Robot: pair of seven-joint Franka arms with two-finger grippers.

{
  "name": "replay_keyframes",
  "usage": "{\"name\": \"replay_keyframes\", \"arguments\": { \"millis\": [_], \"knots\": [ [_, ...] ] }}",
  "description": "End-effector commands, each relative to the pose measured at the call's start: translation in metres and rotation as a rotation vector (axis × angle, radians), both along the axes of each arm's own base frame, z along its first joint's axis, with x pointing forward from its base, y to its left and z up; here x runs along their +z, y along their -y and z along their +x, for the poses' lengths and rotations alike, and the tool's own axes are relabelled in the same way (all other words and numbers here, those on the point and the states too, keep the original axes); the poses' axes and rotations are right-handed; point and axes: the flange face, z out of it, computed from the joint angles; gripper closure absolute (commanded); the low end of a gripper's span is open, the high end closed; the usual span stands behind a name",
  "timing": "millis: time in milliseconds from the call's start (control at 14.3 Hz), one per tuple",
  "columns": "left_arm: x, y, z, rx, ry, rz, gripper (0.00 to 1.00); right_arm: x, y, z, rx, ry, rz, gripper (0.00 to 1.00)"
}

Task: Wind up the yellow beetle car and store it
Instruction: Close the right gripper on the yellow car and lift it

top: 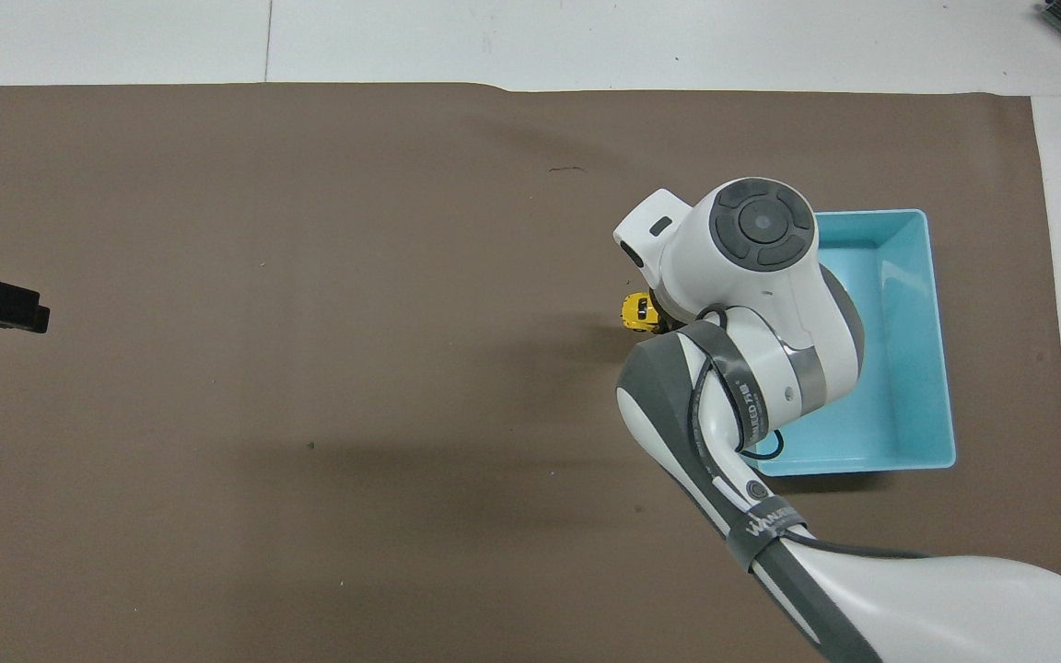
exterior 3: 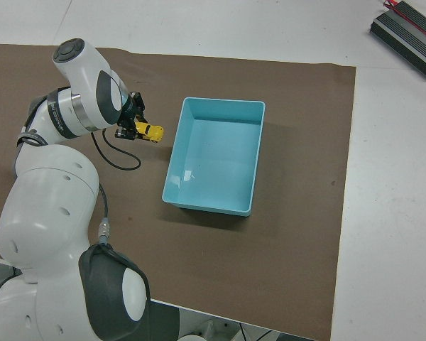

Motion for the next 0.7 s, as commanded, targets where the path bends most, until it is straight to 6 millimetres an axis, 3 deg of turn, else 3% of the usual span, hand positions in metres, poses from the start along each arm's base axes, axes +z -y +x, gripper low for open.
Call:
{"name": "replay_keyframes", "arguments": {
  "millis": [0,210,419,629],
  "knots": [
    [0.002,-0.004,0.001,0.011,0.0,-0.012,0.0,0.034,0.023,-0.007,-0.035,-0.014,-0.009,1.0],
    [0.002,-0.004,0.001,0.011,0.001,-0.012,0.0,0.051,0.05,-0.009,-0.022,-0.03,-0.017,1.0],
    [0.002,-0.004,0.001,0.011,0.001,-0.012,0.0,0.054,0.095,-0.002,0.037,-0.052,-0.014,1.0],
    [0.002,-0.004,0.001,0.011,0.0,-0.012,0.0,0.045,0.144,0.0,0.087,-0.085,-0.012,1.0]
  ]
}}
